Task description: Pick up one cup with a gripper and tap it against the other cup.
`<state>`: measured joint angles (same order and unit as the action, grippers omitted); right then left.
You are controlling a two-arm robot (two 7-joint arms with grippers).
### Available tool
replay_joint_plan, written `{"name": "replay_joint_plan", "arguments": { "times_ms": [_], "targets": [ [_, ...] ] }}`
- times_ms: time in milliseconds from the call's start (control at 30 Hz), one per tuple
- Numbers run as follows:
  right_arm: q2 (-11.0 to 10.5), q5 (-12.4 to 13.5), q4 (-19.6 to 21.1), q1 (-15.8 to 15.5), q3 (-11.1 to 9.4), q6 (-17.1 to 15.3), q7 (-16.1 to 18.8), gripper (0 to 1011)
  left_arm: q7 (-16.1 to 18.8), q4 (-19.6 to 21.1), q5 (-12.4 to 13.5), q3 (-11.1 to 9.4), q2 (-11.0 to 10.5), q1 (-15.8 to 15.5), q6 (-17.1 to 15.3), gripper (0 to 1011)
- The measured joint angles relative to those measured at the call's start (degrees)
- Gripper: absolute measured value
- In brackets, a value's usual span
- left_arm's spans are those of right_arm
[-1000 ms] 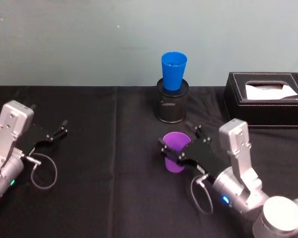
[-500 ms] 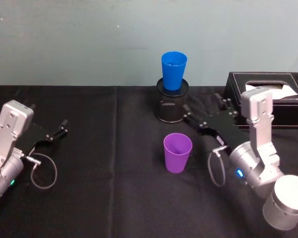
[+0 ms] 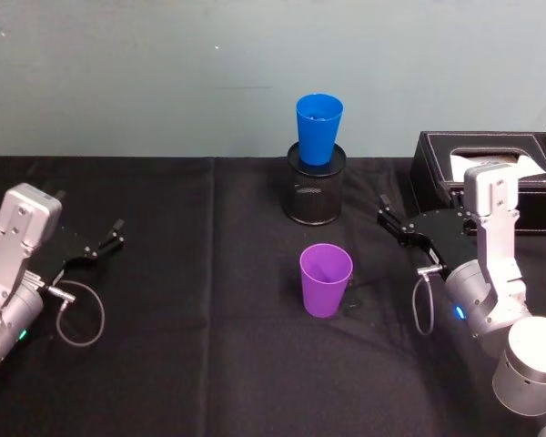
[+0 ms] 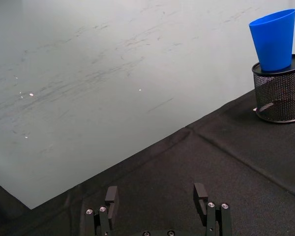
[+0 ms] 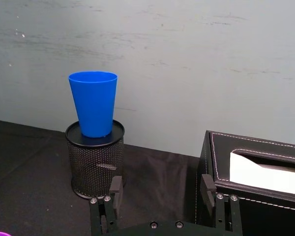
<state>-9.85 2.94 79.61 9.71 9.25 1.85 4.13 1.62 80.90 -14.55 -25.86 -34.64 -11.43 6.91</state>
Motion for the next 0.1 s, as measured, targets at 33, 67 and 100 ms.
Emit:
{"name": "replay_joint_plan", "arguments": {
  "times_ms": [33, 67, 100],
  "targets": [
    [-0.01, 0.01, 0.02, -0.01, 0.01, 0.01, 0.01, 1003, 0.00, 0.00, 0.00, 0.00, 0.00, 0.00, 0.00, 1000],
    [-0.01, 0.02, 0.03, -0.01, 0.01, 0.01, 0.01, 1003, 0.00, 0.00, 0.00, 0.00, 0.00, 0.00, 0.00, 1000],
    [-0.01, 0.03, 0.04, -0.02, 0.02, 0.02, 0.01, 1003, 0.00, 0.00, 0.00, 0.00, 0.00, 0.00, 0.00, 1000]
  ]
}}
